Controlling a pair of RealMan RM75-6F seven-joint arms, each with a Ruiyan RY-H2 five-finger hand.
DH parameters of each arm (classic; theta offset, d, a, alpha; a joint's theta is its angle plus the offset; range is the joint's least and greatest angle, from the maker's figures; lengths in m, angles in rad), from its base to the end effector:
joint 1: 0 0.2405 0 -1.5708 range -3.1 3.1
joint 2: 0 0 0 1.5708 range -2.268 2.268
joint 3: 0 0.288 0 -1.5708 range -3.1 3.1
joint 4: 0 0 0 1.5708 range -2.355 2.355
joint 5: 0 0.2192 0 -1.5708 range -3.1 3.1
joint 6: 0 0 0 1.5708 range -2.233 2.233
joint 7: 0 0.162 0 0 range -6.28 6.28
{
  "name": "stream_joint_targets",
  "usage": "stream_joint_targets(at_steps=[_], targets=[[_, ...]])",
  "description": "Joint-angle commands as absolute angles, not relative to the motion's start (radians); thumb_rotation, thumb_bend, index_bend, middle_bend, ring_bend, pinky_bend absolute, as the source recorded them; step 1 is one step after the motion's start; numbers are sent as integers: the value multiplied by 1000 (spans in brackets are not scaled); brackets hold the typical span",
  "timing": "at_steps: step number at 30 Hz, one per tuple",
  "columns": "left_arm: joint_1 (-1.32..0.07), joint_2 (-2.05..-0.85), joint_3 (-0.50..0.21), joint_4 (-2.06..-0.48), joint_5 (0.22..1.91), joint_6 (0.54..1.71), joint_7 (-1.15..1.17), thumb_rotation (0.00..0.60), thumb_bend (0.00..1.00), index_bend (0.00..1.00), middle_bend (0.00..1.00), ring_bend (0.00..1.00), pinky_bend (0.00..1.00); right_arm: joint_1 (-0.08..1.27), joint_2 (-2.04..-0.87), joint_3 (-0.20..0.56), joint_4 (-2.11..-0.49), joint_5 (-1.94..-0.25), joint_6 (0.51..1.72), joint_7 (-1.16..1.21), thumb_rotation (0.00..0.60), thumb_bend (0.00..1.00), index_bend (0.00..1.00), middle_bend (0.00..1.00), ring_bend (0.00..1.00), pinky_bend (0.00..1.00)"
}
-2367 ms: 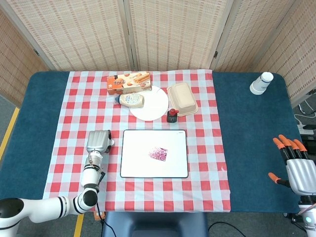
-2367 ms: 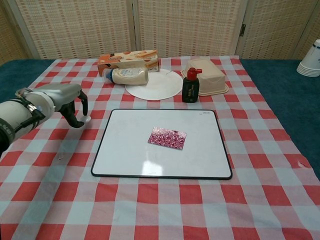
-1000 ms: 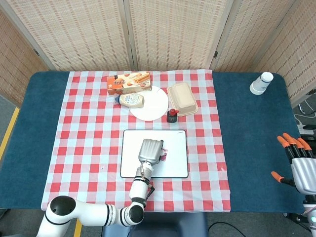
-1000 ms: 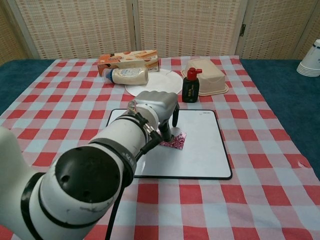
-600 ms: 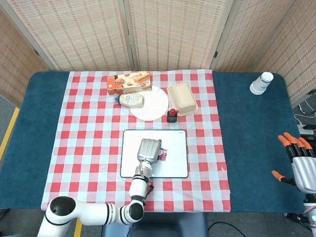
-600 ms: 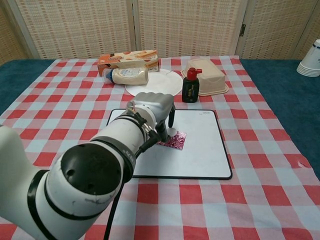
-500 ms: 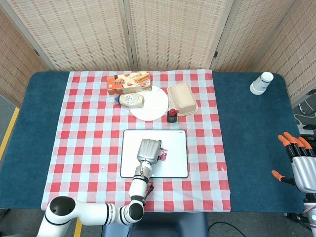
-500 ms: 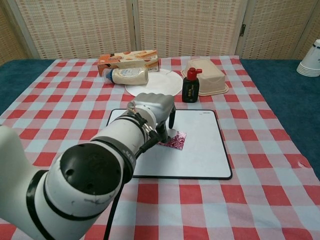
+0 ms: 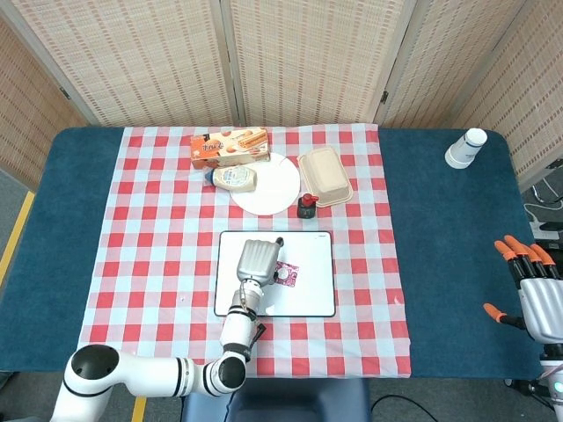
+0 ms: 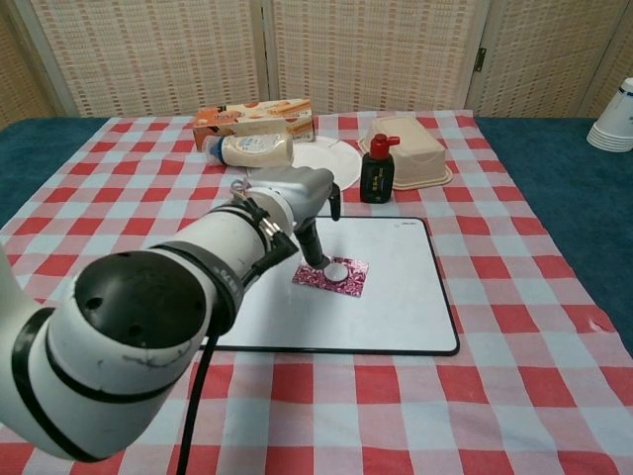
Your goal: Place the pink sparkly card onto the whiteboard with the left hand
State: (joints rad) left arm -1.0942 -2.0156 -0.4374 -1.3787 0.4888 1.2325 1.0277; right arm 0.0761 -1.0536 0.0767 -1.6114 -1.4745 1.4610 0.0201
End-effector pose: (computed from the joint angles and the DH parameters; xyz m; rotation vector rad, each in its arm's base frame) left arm -0.0095 0.3837 -0.1334 -1.7478 -0.9642 -0.7326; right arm -0.3518 -0.2053 0.1907 1.3655 -0.8804 0.8615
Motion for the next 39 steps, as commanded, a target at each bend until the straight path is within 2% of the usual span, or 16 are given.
stream_joint_targets(at_steps=[1, 5, 8, 12, 13, 14, 17, 20, 22, 27, 32, 33, 34, 35, 39], targets=[[-1040, -1913, -416, -1481, 574, 1292, 996, 600, 256, 363, 997, 988, 991, 77, -1055, 76, -1612, -1474, 1460, 18, 600, 0, 115, 25, 0, 101], [-930, -1753, -351, -1620, 674, 1328, 910, 600, 236, 337, 864, 858, 897, 78, -1057, 75, -1613, -1476, 1459, 14, 600, 0, 115, 26, 0, 101], [-820, -1584, -273, -1712, 791, 1306, 773, 600, 214, 249, 627, 650, 698, 83, -1062, 75, -1614, -1475, 1451, 4, 600, 0, 116, 25, 0, 101], [-709, -1424, -170, -1703, 956, 1267, 578, 600, 182, 27, 146, 143, 249, 88, -1074, 69, -1612, -1490, 1449, -9, 600, 0, 116, 25, 0, 101], [-681, -1394, -145, -1682, 990, 1263, 531, 600, 173, 4, 63, 54, 163, 88, -1080, 69, -1609, -1496, 1455, -10, 600, 0, 117, 25, 0, 101], [-662, -1378, -128, -1667, 1008, 1261, 499, 600, 168, 0, 25, 19, 117, 87, -1085, 70, -1606, -1499, 1461, -12, 600, 0, 117, 25, 0, 101], [-611, -1344, -85, -1623, 1050, 1253, 414, 600, 154, 0, 0, 0, 37, 85, -1100, 73, -1595, -1507, 1478, -17, 600, 0, 114, 24, 0, 101], [-591, -1335, -69, -1602, 1070, 1253, 383, 600, 152, 0, 0, 0, 14, 84, -1106, 74, -1589, -1509, 1484, -17, 600, 0, 99, 23, 0, 97], [-516, -1330, -24, -1525, 1146, 1319, 279, 600, 151, 0, 0, 0, 0, 84, -1125, 88, -1575, -1496, 1497, -30, 600, 0, 79, 21, 0, 86], [-445, -1311, 5, -1449, 1224, 1360, 163, 600, 151, 0, 0, 0, 0, 85, -1151, 108, -1550, -1479, 1516, -36, 600, 0, 44, 21, 0, 65], [-410, -1278, 13, -1410, 1260, 1359, 104, 600, 150, 0, 0, 0, 0, 87, -1153, 113, -1546, -1466, 1509, -30, 600, 0, 44, 20, 0, 58], [-404, -1275, 12, -1401, 1267, 1361, 89, 600, 150, 0, 0, 0, 0, 53, -1176, 90, -1542, -1450, 1528, -47, 600, 0, 44, 20, 0, 56], [-397, -1273, 8, -1391, 1273, 1363, 68, 600, 150, 0, 0, 0, 0, 91, -1178, 151, -1557, -1424, 1528, -90, 600, 0, 44, 20, 0, 54], [-394, -1272, 4, -1385, 1276, 1360, 54, 600, 150, 0, 0, 0, 0, 110, -1166, 162, -1575, -1407, 1494, -107, 600, 0, 44, 20, 0, 54], [-395, -1270, -10, -1369, 1279, 1326, 31, 600, 149, 0, 0, 0, 0, 110, -1166, 135, -1579, -1409, 1464, -115, 600, 0, 40, 20, 0, 54]])
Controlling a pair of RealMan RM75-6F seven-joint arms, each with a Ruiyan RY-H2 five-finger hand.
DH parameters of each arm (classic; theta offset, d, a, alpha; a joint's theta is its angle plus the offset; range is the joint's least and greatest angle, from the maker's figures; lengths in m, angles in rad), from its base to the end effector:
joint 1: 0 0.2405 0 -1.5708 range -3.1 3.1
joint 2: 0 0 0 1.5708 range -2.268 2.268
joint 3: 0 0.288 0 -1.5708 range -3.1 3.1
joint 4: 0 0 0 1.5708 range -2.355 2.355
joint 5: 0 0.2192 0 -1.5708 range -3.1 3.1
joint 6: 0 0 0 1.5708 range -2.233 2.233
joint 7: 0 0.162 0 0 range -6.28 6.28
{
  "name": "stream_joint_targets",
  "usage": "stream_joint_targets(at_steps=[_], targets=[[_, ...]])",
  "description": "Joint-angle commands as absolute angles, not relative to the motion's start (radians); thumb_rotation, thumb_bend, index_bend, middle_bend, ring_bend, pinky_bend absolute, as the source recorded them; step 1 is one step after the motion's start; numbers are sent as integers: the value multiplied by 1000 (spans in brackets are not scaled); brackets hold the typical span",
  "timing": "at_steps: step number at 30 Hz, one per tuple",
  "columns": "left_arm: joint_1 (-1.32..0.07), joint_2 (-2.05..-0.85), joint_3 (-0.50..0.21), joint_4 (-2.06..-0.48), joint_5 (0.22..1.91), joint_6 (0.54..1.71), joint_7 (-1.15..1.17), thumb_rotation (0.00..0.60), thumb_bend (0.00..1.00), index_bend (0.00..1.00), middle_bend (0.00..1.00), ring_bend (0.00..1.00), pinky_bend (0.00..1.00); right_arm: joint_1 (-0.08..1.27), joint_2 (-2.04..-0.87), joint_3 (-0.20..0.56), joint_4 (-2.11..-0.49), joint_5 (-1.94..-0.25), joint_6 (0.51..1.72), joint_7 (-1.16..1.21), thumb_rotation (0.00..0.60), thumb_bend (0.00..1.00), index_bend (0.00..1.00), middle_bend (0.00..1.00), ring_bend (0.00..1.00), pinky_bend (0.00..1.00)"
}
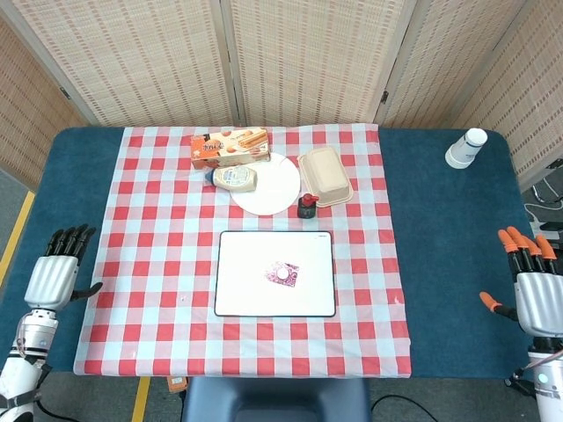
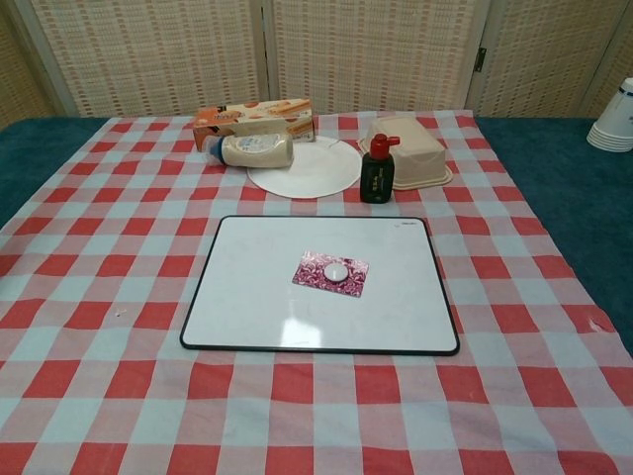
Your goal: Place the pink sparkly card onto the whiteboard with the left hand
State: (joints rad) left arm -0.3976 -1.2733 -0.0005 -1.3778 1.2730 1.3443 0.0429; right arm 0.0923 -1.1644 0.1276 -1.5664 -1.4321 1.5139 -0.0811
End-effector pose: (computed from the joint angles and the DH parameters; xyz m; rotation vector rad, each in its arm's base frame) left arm -0.3440 0.3083 0.1214 -1.4803 -0.8368 -0.8282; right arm -0.3486 -0.2210 0.1743 1.2885 -0.7950 0.8845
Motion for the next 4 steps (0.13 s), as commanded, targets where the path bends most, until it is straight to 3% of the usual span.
stream_joint_targets(at_steps=[1, 4], targets=[[-396, -1272, -14, -1366, 1281, 1316, 23, 600, 150, 0, 0, 0, 0, 113, -1167, 133, -1569, -1409, 1456, -108, 600, 0, 41, 20, 0, 54], [-399, -1275, -26, -1357, 1284, 1294, 5, 600, 149, 0, 0, 0, 0, 115, -1167, 130, -1558, -1410, 1447, -95, 600, 0, 43, 20, 0, 54]])
